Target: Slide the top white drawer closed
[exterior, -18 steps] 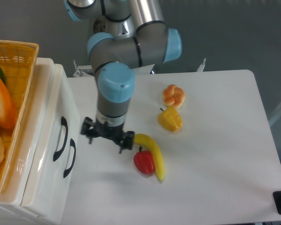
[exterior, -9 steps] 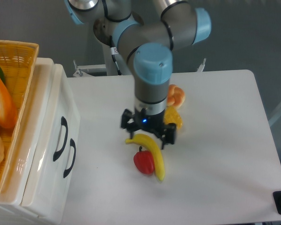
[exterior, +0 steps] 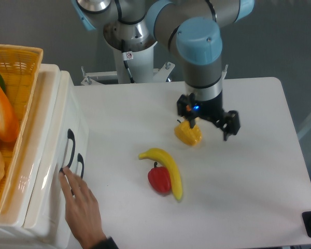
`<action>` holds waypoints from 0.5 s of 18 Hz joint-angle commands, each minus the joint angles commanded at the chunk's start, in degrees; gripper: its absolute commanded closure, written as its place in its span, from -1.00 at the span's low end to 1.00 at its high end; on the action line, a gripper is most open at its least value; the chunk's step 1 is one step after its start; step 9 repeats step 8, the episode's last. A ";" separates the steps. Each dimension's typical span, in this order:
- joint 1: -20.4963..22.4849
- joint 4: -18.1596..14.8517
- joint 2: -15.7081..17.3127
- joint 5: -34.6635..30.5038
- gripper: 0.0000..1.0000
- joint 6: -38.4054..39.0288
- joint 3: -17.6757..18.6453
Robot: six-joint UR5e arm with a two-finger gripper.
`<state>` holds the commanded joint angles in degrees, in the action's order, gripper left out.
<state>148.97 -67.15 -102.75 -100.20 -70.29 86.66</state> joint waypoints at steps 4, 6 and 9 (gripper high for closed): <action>2.38 0.00 1.94 1.23 -1.00 -4.06 1.58; 2.55 0.00 2.03 1.49 -1.00 -4.07 1.76; 2.55 0.17 2.20 1.67 -1.00 -4.07 2.02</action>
